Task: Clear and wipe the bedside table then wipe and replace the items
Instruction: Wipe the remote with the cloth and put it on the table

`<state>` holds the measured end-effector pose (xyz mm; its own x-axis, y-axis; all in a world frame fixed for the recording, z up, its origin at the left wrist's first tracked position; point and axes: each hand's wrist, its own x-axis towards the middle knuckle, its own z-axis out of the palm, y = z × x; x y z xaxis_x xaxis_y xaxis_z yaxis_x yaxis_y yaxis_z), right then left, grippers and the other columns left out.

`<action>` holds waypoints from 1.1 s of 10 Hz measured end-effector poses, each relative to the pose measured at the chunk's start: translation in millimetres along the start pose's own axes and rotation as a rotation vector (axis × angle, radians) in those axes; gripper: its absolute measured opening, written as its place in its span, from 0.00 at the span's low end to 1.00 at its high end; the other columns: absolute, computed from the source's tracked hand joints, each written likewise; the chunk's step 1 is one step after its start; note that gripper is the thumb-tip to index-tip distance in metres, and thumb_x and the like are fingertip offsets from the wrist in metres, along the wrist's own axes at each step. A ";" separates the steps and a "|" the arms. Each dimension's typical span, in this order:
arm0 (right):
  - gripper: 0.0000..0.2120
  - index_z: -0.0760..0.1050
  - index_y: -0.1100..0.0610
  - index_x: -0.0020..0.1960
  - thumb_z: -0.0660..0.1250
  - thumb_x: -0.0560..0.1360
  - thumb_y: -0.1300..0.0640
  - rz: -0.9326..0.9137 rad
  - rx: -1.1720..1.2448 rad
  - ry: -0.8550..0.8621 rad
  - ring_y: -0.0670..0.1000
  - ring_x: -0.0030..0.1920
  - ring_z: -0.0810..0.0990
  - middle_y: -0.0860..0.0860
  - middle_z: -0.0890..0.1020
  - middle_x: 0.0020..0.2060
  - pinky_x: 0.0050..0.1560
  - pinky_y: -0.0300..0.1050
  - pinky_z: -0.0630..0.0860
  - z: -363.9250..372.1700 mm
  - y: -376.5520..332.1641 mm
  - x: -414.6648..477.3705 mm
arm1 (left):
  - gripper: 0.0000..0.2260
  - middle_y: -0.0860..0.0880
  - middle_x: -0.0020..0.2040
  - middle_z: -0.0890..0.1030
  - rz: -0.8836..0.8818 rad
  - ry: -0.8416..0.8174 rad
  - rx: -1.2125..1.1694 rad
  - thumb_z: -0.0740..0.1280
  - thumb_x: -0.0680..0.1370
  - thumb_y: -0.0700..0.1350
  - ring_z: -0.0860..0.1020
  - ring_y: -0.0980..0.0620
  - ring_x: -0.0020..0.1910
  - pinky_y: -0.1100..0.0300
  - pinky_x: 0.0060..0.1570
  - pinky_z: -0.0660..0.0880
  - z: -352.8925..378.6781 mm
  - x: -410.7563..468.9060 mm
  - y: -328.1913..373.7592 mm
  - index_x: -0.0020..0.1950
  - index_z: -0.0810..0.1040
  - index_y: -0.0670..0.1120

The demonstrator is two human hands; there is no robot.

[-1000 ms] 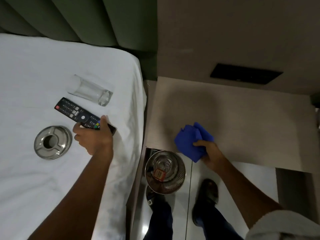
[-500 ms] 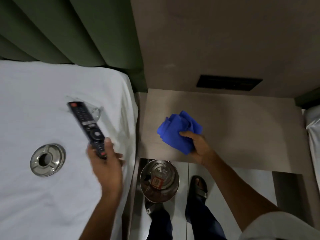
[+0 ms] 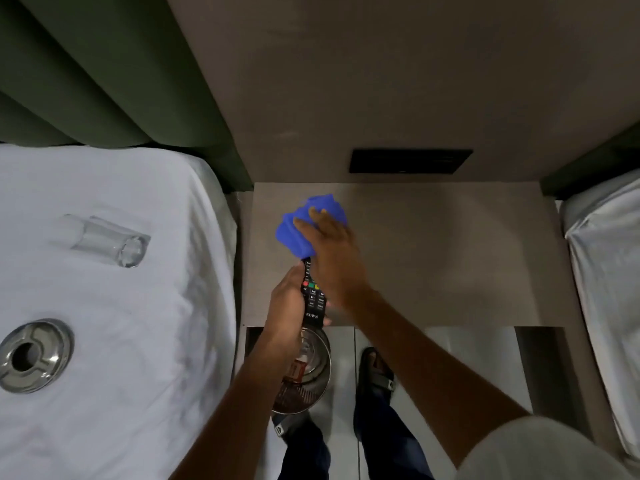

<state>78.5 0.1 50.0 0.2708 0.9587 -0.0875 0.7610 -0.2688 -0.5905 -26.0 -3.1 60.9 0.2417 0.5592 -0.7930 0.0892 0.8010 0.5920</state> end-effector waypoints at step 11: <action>0.25 0.69 0.55 0.69 0.61 0.73 0.68 0.229 0.265 0.075 0.55 0.62 0.76 0.55 0.77 0.64 0.63 0.56 0.74 -6.7 69.6 -1.8 | 0.18 0.41 0.48 0.82 0.041 -0.096 0.072 0.54 0.84 0.51 0.81 0.46 0.36 0.56 0.30 0.77 26.9 46.8 -53.6 0.66 0.74 0.41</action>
<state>134.9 -21.0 14.5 0.4668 0.8641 -0.1882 0.4987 -0.4329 -0.7509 6.5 -25.6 -4.1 0.3375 0.5657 -0.7524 0.1452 0.7584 0.6354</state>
